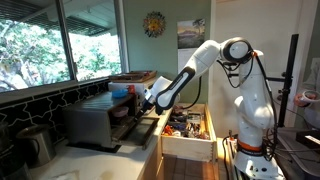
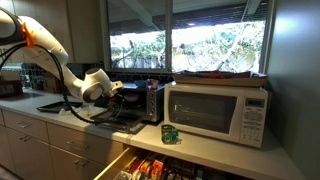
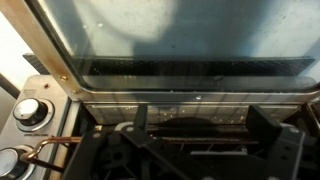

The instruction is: Push the tray into the oven

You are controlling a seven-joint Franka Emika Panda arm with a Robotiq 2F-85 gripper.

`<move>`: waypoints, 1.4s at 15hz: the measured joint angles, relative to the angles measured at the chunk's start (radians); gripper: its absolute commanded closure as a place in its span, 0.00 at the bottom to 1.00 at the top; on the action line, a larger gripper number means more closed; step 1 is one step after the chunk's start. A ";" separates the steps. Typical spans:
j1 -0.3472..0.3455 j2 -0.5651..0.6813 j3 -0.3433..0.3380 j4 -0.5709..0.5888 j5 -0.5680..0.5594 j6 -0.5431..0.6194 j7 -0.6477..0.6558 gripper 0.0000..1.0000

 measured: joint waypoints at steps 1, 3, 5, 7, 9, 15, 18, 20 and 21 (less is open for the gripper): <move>0.000 0.018 0.001 0.018 0.000 0.003 0.003 0.00; 0.000 0.031 0.001 0.031 0.000 0.003 0.003 0.00; 0.000 0.030 0.001 0.031 0.000 0.003 0.003 0.00; 0.000 0.030 0.001 0.031 0.000 0.003 0.003 0.00; -0.011 0.033 0.004 0.033 -0.048 0.016 0.027 0.00; 0.028 0.160 -0.052 0.155 -0.071 0.106 0.042 0.00; 0.064 0.249 -0.094 0.257 -0.071 0.124 0.044 0.00; 0.099 0.287 -0.129 0.291 -0.070 0.123 0.055 0.00; 0.123 0.293 -0.154 0.295 -0.070 0.113 0.055 0.00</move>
